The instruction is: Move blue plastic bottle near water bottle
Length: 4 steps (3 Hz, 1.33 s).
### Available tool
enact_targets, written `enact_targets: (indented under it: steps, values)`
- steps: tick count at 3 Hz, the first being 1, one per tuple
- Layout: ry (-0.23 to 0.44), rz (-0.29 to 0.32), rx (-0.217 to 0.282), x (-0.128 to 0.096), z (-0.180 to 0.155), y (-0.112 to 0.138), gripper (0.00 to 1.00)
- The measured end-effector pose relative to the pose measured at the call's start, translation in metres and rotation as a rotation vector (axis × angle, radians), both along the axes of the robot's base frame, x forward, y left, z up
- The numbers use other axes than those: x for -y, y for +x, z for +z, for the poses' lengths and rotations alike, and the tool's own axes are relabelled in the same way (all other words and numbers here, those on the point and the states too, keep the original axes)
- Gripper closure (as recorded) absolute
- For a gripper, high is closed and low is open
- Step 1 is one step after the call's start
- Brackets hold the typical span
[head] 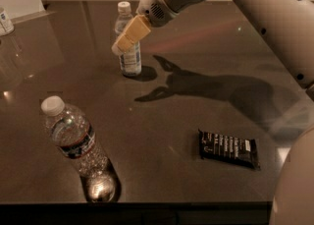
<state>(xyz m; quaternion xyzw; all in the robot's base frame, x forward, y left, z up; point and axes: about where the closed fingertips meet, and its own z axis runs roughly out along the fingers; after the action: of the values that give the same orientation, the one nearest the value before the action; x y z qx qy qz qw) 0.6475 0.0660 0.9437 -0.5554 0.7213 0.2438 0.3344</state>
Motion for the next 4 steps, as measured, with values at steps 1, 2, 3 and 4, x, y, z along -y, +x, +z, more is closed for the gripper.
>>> enact_targets:
  steps: [1, 2, 3, 4]
  values:
    - [0.009, 0.011, -0.004, -0.004, -0.001, -0.002, 0.16]
    - [0.017, 0.020, -0.012, -0.002, -0.001, -0.005, 0.39]
    - [0.017, 0.033, -0.022, 0.000, 0.001, -0.009, 0.62]
    - [0.025, 0.064, -0.036, 0.005, 0.010, -0.024, 0.86]
